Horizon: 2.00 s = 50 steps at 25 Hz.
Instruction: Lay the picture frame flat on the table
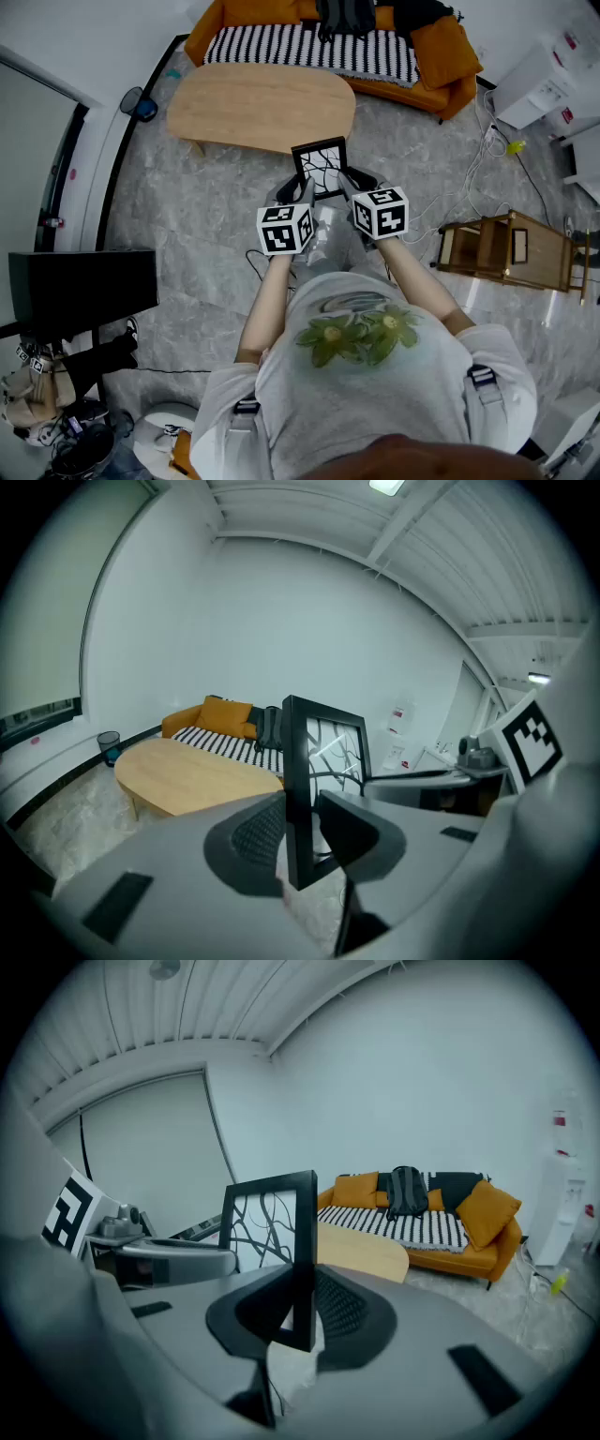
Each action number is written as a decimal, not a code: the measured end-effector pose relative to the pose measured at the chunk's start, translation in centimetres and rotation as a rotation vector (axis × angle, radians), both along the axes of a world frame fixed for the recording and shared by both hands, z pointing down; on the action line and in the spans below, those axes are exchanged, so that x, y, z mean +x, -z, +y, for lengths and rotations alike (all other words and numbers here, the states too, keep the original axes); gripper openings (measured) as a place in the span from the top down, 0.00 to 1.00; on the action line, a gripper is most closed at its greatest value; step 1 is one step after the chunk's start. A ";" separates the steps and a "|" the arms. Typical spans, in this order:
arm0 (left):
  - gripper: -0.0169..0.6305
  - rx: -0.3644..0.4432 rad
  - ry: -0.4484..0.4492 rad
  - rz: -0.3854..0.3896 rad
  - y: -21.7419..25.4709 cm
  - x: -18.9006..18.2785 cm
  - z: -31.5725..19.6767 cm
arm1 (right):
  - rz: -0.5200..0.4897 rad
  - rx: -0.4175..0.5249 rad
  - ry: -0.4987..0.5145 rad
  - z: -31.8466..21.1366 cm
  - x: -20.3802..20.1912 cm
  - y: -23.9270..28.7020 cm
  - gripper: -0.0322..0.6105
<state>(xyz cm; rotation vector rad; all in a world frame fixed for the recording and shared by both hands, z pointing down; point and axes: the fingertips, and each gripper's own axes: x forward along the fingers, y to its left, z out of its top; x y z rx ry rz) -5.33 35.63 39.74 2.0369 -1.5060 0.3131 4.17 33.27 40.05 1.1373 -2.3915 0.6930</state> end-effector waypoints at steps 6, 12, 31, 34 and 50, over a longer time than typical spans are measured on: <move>0.79 -0.016 -0.020 0.005 -1.1 -0.9 -0.2 | -0.004 0.000 -0.015 0.1 -0.9 -1.0 0.83; 0.79 -0.053 -0.050 0.009 -2.6 -0.5 0.2 | 0.000 -0.040 -0.031 0.6 -0.5 -2.4 0.83; 0.79 -0.155 -0.077 0.019 -6.0 -0.9 -6.4 | -0.006 -0.146 -0.043 -5.5 -0.7 -5.9 0.83; 0.79 -0.167 -0.080 0.024 -6.2 -1.0 -8.9 | -0.002 -0.154 -0.041 -8.1 -0.9 -6.0 0.83; 0.79 -0.105 -0.109 0.002 -4.2 -1.2 -24.6 | -0.038 -0.112 -0.070 -23.5 -1.0 -4.3 0.83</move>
